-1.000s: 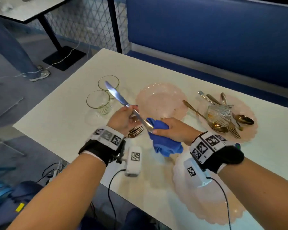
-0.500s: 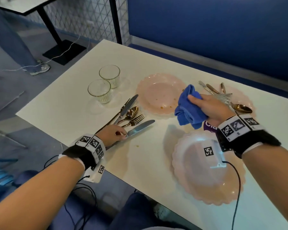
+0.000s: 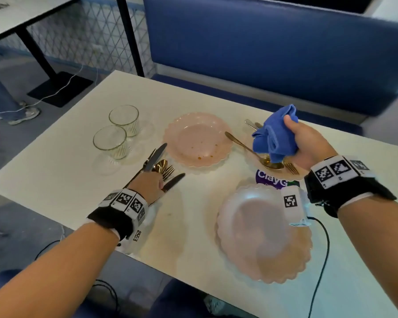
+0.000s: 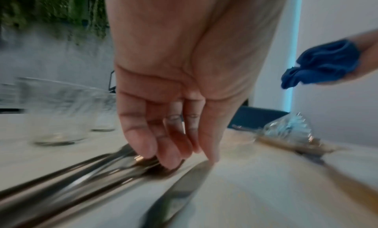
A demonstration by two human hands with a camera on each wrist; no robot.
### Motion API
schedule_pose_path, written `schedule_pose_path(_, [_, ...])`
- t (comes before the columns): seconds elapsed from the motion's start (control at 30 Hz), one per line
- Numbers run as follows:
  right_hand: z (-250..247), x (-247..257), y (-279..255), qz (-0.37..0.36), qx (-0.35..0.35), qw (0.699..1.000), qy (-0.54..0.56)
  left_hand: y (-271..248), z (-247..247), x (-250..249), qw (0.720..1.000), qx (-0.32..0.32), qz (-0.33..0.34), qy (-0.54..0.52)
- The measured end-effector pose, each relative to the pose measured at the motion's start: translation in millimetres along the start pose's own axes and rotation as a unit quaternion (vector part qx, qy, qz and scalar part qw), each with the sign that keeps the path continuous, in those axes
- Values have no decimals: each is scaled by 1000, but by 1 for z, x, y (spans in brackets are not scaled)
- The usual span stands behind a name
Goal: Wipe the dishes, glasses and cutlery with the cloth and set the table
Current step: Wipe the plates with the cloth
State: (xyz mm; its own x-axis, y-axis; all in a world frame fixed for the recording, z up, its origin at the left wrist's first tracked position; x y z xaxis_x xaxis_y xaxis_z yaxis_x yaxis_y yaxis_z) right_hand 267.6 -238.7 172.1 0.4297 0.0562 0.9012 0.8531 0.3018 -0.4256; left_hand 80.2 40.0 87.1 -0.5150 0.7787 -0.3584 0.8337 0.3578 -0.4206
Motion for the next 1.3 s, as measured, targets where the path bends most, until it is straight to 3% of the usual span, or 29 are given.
schedule_pose_path(0.1, [-25, 13, -5, -10, -31, 992, 125, 16, -6, -59, 996, -5, 76, -46])
schedule_pose_path(0.23, [-50, 21, -15, -46, 1, 965, 260, 39, -1, -143, 984, -5, 156, -82])
schedule_pose_path(0.37, [-69, 12, -16, -54, -6, 965, 255, 67, 14, -206, 978, 13, 199, -64])
schedule_pose_path(0.6, [-100, -20, -10, 5, -104, 977, 188, 115, 32, -274, 969, 12, 245, 28])
schedule_pose_path(0.77, [-117, -29, -2, 37, -64, 974, 213, 127, 37, -288, 968, 75, 228, 68])
schedule_pose_path(0.83, [-120, -29, 1, 28, -52, 980, 189, 130, 36, -284, 968, 78, 237, 31])
schedule_pose_path(0.9, [-120, -23, 2, 0, -52, 985, 167, 134, 35, -275, 961, 101, 243, -78])
schedule_pose_path(1.0, [-115, -11, 7, -79, -76, 988, 108, 137, 25, -264, 923, 170, 255, -234])
schedule_pose_path(1.07, [-105, -6, 15, -127, -53, 990, -36, 133, 13, -265, 892, 234, 258, -287])
schedule_pose_path(1.13, [-90, -5, 20, -159, 32, 951, -262, 129, 0, -267, 856, 293, 265, -334])
schedule_pose_path(1.2, [-73, 1, 20, -194, 93, 878, -428, 125, -10, -265, 830, 320, 262, -375])
schedule_pose_path(1.3, [-49, 9, 20, -270, 132, 799, -520, 123, -18, -262, 827, 336, 244, -379])
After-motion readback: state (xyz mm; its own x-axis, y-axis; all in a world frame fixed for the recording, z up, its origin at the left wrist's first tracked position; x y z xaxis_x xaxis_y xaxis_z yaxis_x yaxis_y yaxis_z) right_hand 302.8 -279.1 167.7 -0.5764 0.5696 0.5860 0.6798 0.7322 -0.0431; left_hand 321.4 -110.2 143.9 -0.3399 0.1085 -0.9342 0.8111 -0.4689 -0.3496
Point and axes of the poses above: each hand's wrist, its own y-axis towards the middle knuckle, its own z-axis out of the palm, x = y × z, the point moved 2 cm from there along y, towards the middle knuckle, and after that the axes turned 6 degrees about -y, right-handed, at the moved point
